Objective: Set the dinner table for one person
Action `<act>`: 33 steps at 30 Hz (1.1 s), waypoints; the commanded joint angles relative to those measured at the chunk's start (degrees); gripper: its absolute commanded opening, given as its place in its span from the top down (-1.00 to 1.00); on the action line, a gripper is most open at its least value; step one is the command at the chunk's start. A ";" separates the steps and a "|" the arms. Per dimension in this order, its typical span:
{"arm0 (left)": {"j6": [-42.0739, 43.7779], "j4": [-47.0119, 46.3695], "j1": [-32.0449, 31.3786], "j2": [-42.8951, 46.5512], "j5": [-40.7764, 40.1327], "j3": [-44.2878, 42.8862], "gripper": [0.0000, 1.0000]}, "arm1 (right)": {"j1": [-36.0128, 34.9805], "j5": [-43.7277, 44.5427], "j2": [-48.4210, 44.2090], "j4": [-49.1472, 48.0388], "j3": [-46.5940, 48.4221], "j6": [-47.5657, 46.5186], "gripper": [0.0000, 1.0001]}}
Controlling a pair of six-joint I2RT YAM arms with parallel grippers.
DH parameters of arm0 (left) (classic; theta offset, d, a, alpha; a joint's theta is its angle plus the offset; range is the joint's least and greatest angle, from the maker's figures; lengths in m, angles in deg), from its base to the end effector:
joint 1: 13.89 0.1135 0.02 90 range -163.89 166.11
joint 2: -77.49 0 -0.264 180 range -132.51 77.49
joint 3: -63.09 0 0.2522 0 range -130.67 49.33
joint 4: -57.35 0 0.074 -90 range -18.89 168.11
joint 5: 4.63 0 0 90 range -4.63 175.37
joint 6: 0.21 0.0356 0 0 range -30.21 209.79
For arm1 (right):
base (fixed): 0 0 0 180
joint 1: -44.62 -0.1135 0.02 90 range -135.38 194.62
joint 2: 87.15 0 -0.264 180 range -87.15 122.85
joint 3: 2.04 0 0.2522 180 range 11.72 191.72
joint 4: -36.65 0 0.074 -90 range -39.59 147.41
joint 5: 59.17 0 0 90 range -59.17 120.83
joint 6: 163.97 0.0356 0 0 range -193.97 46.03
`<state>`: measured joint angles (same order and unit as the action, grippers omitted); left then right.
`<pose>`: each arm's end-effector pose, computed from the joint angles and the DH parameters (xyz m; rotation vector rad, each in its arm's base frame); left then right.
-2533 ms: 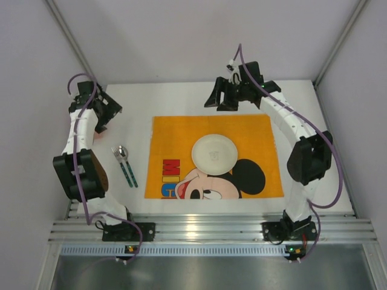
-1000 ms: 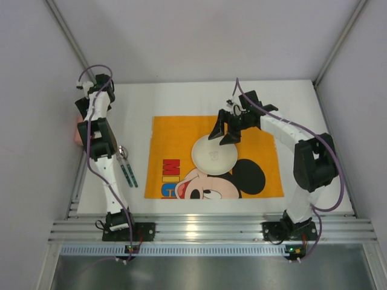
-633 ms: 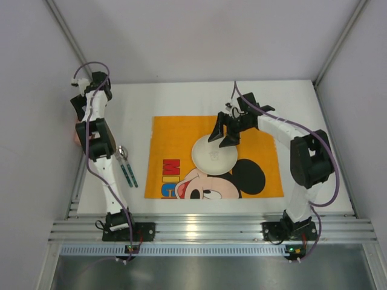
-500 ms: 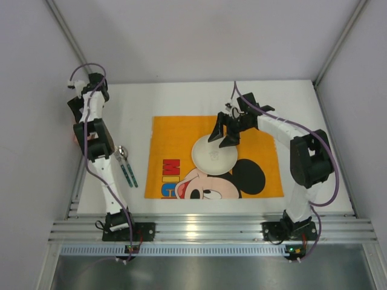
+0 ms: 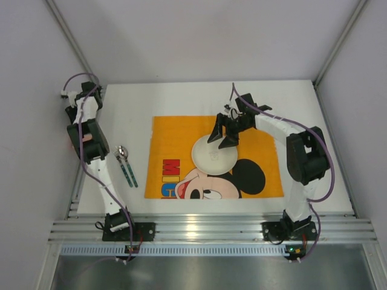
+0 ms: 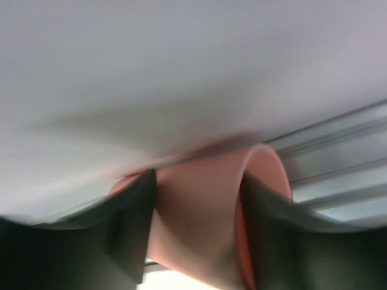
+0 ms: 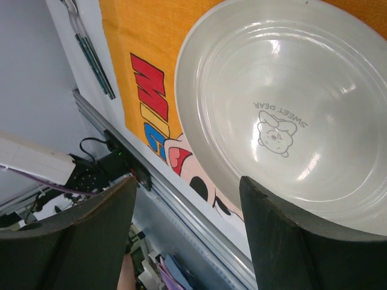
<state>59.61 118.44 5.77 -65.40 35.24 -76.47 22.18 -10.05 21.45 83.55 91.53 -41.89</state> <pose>0.4844 0.2021 0.1708 -1.2530 2.0870 1.0770 0.3564 0.1724 0.2093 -0.0244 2.7857 1.2365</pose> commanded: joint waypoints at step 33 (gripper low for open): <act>1.52 -2.69 -30.28 40.23 37.64 22.53 1.00 | -5.68 4.41 1.00 -0.36 33.72 3.25 -0.43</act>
<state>61.14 115.03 -22.77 -28.66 68.24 -51.07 18.77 -5.62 21.58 85.37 118.33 -41.21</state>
